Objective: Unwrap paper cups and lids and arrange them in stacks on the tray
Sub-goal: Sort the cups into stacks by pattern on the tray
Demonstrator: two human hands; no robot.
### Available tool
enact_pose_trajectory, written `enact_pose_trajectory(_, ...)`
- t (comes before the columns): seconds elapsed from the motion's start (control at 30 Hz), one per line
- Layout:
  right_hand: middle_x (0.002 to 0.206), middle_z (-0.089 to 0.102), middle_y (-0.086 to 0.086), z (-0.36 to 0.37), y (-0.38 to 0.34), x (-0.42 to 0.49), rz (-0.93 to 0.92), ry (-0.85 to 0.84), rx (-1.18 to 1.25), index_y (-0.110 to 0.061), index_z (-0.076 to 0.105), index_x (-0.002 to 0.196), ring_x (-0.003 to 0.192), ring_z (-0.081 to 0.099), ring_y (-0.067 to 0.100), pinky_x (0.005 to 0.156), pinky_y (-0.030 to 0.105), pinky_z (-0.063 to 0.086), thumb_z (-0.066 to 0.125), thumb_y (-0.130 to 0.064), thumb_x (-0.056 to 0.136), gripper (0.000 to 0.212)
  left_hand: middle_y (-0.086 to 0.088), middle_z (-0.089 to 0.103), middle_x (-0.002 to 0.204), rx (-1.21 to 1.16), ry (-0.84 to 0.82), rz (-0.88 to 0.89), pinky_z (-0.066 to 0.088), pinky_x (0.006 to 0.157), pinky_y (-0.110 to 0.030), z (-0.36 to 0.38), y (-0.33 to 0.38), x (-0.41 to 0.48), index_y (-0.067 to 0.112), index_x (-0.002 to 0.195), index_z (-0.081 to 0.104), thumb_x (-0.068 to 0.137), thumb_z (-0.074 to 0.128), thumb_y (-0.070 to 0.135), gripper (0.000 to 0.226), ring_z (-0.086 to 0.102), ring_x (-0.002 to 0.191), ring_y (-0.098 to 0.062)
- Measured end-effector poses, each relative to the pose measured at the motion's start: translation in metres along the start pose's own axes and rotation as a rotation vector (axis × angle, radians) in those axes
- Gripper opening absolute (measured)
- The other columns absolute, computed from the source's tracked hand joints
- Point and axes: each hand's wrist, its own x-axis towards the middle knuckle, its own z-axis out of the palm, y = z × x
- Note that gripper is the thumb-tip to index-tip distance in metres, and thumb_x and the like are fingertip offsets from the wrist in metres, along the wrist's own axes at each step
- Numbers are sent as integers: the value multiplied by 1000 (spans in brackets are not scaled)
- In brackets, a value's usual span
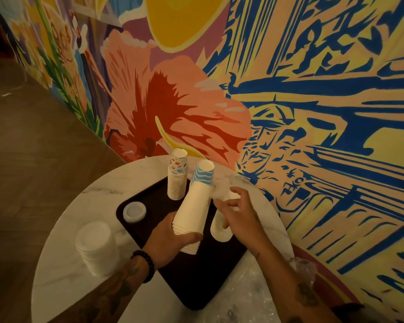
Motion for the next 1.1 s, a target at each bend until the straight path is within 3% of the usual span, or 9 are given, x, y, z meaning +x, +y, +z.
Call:
enact_pose_trajectory(0.13,107,66,-1,13,6,-6,117,-94,153,-39,37,134,59,61,16,50,29,46,68,-53,88,57,22,53,117,220,-64,119,42,80,-10,7,-4,-3,39,131,40,65,89,42,81,52,105,1)
enact_pose_trajectory(0.3,92,68,7,18,12,-10,168,-11,225,-31,55,113,50,55,16,47,30,44,75,-47,85,38,19,44,128,381,-103,168,42,105,-28,10,-8,-4,36,143,34,67,87,45,93,45,118,-4)
enact_pose_trajectory(0.4,91,68,8,14,9,-6,161,-6,238,-27,59,110,49,55,16,44,28,44,75,-45,86,33,25,46,121,326,-122,188,43,101,-21,9,-7,-4,41,135,34,66,88,44,87,47,112,1)
enact_pose_trajectory(0.47,95,66,10,9,3,-1,143,11,247,-27,61,108,56,55,16,44,26,44,74,-44,87,30,30,47,117,251,-121,187,44,89,-12,8,-3,-5,43,131,35,66,88,43,83,50,106,5)
enact_pose_trajectory(0.57,93,64,8,-2,-11,8,86,57,259,-26,62,108,62,54,15,44,24,43,73,-43,88,29,25,53,117,169,-113,173,42,78,-8,7,0,-6,43,128,39,68,88,41,78,51,106,8)
enact_pose_trajectory(0.73,106,64,-1,-36,-45,28,-86,241,197,-29,57,115,84,61,16,62,30,51,72,-51,85,41,14,64,114,-95,-81,50,50,75,-15,2,-2,-6,40,116,53,46,84,61,79,62,100,0)
enact_pose_trajectory(0.83,107,60,-13,-53,-59,35,-207,367,49,-31,52,121,95,60,11,76,34,52,74,-53,83,49,0,71,112,-413,-34,-100,60,80,-32,-2,-5,-3,25,117,61,40,89,54,88,71,98,-14)
enact_pose_trajectory(0.93,114,57,-8,-55,-57,39,-227,357,-120,-29,47,129,100,57,15,81,33,50,75,-55,81,61,-3,73,111,-508,-35,-140,60,84,-40,-6,-2,0,22,118,63,33,94,58,97,72,100,-18)
enact_pose_trajectory(1.1,126,60,6,-36,-21,48,-90,211,-348,-27,41,134,115,57,29,95,44,50,76,-58,79,72,-2,73,114,-608,-72,-172,58,90,-41,-8,4,-2,19,122,60,53,91,49,81,70,106,-19)
